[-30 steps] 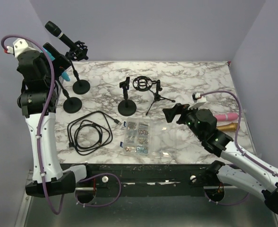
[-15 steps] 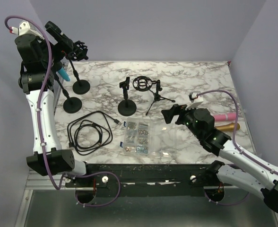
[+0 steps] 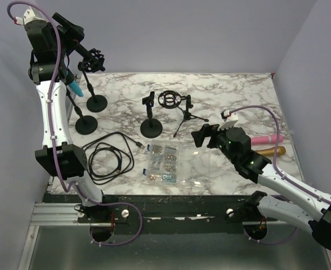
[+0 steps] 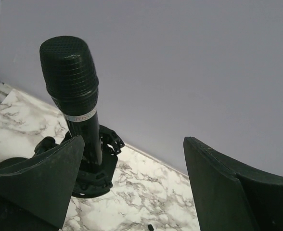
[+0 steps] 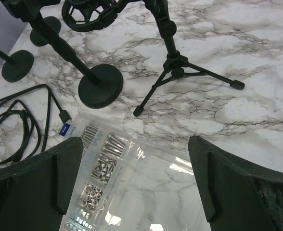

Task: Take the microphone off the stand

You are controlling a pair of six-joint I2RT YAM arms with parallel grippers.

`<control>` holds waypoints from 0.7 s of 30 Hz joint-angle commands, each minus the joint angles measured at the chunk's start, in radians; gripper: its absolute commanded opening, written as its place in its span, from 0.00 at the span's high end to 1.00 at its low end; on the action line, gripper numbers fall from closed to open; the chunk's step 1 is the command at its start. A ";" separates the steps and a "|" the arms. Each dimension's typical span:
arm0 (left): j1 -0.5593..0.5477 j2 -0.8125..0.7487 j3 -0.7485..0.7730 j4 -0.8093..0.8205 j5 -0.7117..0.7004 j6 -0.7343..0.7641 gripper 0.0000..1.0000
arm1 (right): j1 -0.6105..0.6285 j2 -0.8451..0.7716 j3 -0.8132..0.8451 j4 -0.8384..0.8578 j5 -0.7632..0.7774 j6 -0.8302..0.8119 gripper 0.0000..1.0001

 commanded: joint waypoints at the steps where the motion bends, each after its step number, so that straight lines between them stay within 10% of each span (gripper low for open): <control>1: -0.049 0.040 0.056 -0.080 -0.197 -0.025 0.14 | -0.005 0.024 0.043 -0.014 0.045 -0.031 0.00; 21: -0.138 0.184 0.129 -0.146 -0.573 -0.101 0.16 | -0.005 0.078 0.037 0.011 0.035 -0.031 0.00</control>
